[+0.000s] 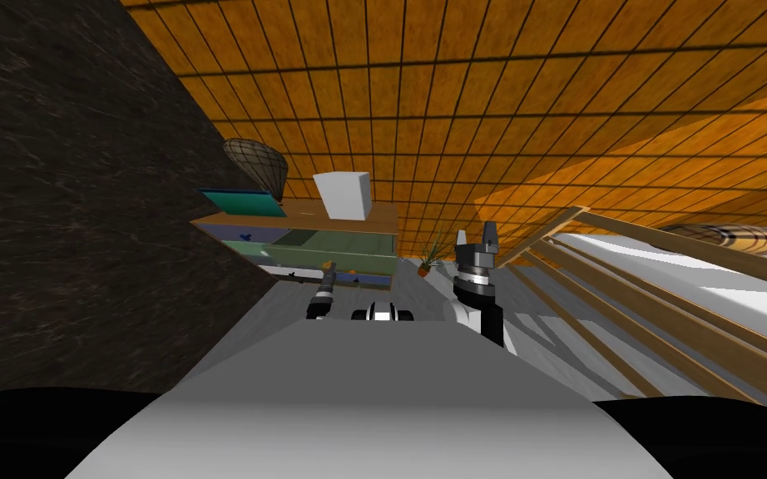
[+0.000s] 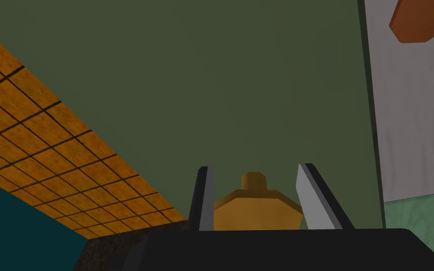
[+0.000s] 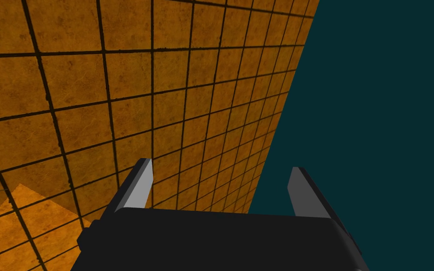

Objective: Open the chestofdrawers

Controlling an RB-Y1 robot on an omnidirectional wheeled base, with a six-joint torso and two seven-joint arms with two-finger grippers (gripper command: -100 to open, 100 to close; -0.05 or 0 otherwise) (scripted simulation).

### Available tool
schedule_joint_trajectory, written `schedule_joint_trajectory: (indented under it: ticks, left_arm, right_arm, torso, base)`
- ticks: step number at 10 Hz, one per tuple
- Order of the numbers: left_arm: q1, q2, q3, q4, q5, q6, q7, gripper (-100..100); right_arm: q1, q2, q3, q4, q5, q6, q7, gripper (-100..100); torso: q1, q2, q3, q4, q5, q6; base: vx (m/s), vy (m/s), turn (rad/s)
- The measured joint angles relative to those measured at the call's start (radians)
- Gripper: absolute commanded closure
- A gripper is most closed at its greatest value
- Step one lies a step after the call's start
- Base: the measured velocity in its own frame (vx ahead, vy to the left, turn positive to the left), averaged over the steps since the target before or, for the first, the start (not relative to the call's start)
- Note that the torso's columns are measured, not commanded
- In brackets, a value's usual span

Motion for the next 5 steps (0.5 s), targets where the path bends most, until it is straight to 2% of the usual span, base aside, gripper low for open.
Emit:
schedule_joint_trajectory:
  ticks: [1,4,5]
  left_arm:
    - [0.004,0.000,-0.001,0.003,0.000,0.002,0.000,100]
    - [0.028,0.005,-0.009,-0.016,0.000,-0.009,0.003,100]
    - [0.038,0.006,-0.014,-0.023,-0.001,-0.011,0.004,100]
  right_arm:
    - [0.000,0.000,0.000,0.000,0.000,0.000,0.000,0]
    - [0.000,0.000,0.000,0.000,0.000,0.000,0.000,0]
    - [0.000,0.000,0.000,0.000,0.000,0.000,0.000,0]
  torso:
    - [-0.001,-0.007,-0.004,-0.001,0.000,0.001]
    - [0.000,0.000,0.000,-0.001,0.001,0.001]
    - [0.001,-0.001,-0.001,0.000,0.000,0.000]
  base:
    - [-0.125,0.003,0.025]
    - [-0.210,0.024,0.018]
    - [-0.093,0.014,-0.005]
